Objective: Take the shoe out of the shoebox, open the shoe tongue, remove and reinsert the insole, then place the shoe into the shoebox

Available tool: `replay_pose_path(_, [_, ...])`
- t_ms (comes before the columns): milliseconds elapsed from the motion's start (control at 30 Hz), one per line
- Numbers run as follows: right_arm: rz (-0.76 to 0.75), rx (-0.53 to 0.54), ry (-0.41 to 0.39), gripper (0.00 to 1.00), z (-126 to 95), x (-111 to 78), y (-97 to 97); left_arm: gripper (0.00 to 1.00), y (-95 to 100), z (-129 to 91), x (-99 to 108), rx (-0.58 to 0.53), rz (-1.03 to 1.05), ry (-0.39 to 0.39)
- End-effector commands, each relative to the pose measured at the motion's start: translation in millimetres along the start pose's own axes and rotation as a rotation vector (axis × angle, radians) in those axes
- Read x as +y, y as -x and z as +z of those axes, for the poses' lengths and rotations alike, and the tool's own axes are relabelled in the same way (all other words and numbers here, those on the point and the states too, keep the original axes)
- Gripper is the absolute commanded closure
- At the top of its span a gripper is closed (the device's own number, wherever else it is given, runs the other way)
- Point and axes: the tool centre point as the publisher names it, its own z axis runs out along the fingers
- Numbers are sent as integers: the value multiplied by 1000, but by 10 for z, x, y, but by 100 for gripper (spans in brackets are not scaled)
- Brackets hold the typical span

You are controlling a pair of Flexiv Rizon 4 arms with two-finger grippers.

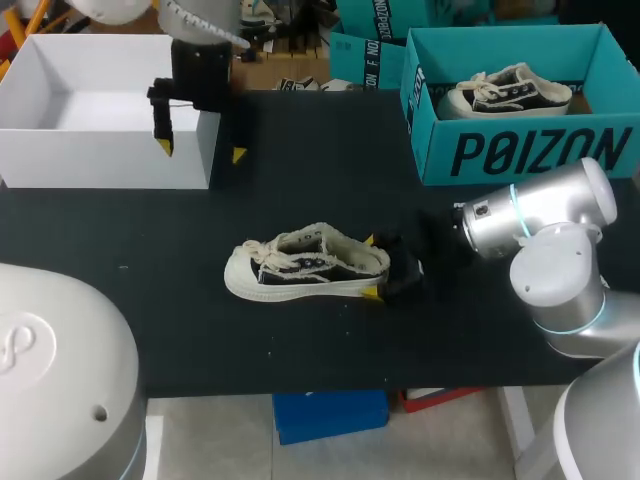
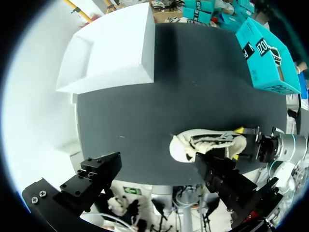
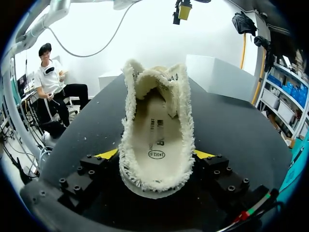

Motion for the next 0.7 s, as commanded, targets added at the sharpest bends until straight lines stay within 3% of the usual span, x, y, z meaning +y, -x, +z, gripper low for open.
replay_pose_path(33, [1, -2, -1, 100, 52, -20, 3, 0, -384, 58, 63, -62, 37, -1])
replay_pose_path(367, [1, -2, -1, 100, 52, -20, 3, 0, -1046, 259, 233, -129, 150, 23])
replay_pose_path(700, [1, -2, -1, 100, 52, -20, 3, 0, -1457, 590, 277, -196, 189, 66])
